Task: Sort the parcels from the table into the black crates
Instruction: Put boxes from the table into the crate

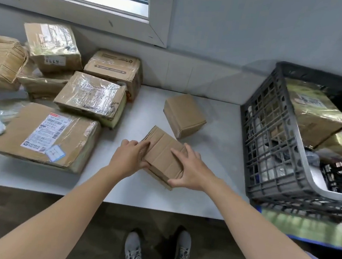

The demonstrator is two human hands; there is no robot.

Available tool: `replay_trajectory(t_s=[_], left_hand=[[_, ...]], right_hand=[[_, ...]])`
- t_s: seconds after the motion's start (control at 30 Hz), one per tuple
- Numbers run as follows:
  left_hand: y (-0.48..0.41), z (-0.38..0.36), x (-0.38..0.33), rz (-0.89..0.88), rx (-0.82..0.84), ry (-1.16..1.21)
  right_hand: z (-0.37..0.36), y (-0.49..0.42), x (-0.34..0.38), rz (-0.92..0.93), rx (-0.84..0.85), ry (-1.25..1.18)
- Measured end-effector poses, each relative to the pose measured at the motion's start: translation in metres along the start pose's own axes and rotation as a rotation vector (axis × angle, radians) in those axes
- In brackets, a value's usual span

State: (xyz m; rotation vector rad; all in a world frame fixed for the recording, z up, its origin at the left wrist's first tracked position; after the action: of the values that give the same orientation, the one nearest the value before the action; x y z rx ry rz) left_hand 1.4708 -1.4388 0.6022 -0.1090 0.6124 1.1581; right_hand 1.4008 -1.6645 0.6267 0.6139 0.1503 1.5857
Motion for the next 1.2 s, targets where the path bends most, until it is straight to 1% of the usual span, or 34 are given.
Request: replay_trajectory(t_s=[0.1, 0.17, 0.23, 0.27, 0.33, 0.43, 0.53, 0.63, 0.77, 0.83, 0.93, 1.1, 1.2], left_hand=[[0.002, 0.014, -0.006, 0.006, -0.145, 0.235], [0.000, 0.028, -0.018, 0.006, -0.231, 0.468], [-0.001, 0.043, -0.032, -0.042, -0.242, 0.644], [0.001, 0.051, -0.037, -0.081, -0.225, 0.664], [0.003, 0.064, -0.043, -0.161, -0.167, 0.616], [0.006, 0.078, -0.054, -0.231, -0.130, 0.540], [0.006, 0.088, -0.069, -0.240, -0.183, 0.547], [0.006, 0.097, -0.082, -0.220, -0.281, 0.590], [-0.001, 0.109, -0.096, -0.151, -0.393, 0.545], [-0.004, 0.114, -0.101, -0.089, -0.393, 0.533], [-0.006, 0.120, -0.107, -0.002, -0.395, 0.580], [-0.008, 0.127, -0.116, 0.050, -0.437, 0.634], [-0.008, 0.128, -0.122, 0.059, -0.439, 0.796]], right_hand=[[0.035, 0.002, -0.012, 0.061, -0.062, -0.137], [0.061, 0.002, -0.010, 0.072, -0.137, -0.217], [0.085, 0.002, -0.005, 0.070, -0.203, -0.324], [0.096, 0.002, -0.003, 0.068, -0.235, -0.416], [0.114, 0.003, -0.003, 0.018, -0.274, -0.588], [0.134, 0.005, -0.005, -0.082, -0.249, -0.731], [0.146, 0.010, -0.006, -0.148, -0.250, -0.818], [0.153, 0.016, -0.009, -0.128, -0.247, -0.947], [0.155, 0.026, -0.010, 0.000, -0.297, -0.940], [0.157, 0.028, -0.010, 0.051, -0.313, -0.959], [0.162, 0.031, -0.005, 0.089, -0.300, -0.863], [0.175, 0.031, -0.002, 0.016, -0.409, -0.789], [0.179, 0.033, -0.005, -0.041, -0.449, -0.842]])
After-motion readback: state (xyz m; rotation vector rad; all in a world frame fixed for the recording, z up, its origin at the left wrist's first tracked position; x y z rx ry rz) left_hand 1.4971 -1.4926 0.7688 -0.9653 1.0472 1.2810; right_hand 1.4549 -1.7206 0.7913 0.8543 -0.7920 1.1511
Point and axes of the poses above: each hand's wrist, its own y-axis away from the middle knuckle, its own z-axis out of the back of the hand, x = y × z, the point moved 1 cm from there along -y, towards the middle knuckle, and after that the axes turned 6 degrees about y, right-handed, at the moved point
